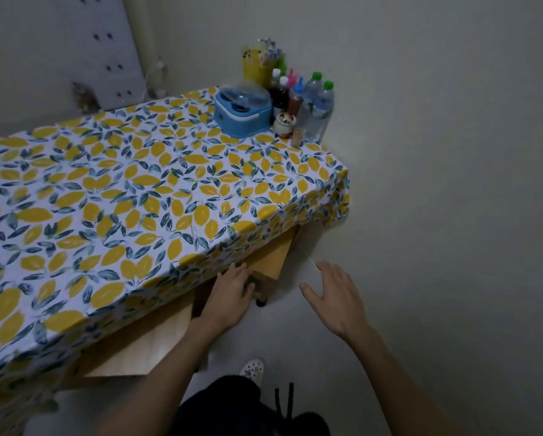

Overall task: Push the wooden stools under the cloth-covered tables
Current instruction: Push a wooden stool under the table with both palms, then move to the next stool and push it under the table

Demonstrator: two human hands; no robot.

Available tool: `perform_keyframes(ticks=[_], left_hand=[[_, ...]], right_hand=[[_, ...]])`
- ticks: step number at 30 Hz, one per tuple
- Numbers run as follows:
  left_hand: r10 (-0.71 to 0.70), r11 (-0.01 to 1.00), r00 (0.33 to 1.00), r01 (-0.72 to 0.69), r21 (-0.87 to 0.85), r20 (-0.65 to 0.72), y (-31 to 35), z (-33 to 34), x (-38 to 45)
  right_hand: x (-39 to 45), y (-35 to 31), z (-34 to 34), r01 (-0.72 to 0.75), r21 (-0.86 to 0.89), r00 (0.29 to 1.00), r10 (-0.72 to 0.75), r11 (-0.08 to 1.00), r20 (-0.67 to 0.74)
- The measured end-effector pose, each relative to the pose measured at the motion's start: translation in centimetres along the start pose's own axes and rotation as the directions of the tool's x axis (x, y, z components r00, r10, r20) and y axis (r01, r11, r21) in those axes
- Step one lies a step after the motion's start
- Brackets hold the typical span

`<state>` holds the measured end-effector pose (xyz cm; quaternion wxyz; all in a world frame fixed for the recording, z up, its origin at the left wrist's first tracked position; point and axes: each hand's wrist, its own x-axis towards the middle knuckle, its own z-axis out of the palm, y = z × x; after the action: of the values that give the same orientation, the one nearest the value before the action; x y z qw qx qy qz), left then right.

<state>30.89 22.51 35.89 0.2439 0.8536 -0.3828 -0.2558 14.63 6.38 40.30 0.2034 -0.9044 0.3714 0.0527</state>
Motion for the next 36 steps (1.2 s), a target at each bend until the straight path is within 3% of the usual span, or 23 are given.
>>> perform_keyframes(ticks=[5, 10, 18, 24, 32, 36], left_hand=[[-0.130, 0.991, 0.990, 0.128, -0.043, -0.049, 1.7, 2.0, 2.7], [-0.298, 0.952, 0.951, 0.289, -0.100, -0.084, 2.1, 5.8, 4.5], [-0.451, 0.892, 0.891, 0.451, -0.020, -0.055, -2.4, 15.4, 10.5], [-0.414, 0.898, 0.908, 0.419, 0.136, -0.064, -10.6, 22.4, 17.7], [-0.188, 0.929, 0.981, 0.190, 0.319, -0.035, -20.2, 28.5, 25.3], [-0.184, 0.899, 0.978, 0.208, 0.386, -0.100, -22.2, 29.9, 26.6]], right_hand=[[5.9, 2.5, -0.1, 0.112, 0.001, 0.986, -0.111, 0.994, 0.123], [12.0, 5.5, 1.6, 0.276, -0.010, 0.915, -0.260, 0.961, 0.309], [21.7, 11.9, 10.6, 0.439, -0.023, 0.803, -0.381, 0.898, 0.458], [27.4, 13.8, 22.9, 0.441, 0.016, 0.819, -0.410, 0.897, 0.401], [32.4, 13.1, 36.5, 0.510, -0.036, 0.856, -0.504, 0.859, 0.117], [33.2, 13.3, 39.9, 0.519, -0.146, 0.852, -0.524, 0.842, 0.008]])
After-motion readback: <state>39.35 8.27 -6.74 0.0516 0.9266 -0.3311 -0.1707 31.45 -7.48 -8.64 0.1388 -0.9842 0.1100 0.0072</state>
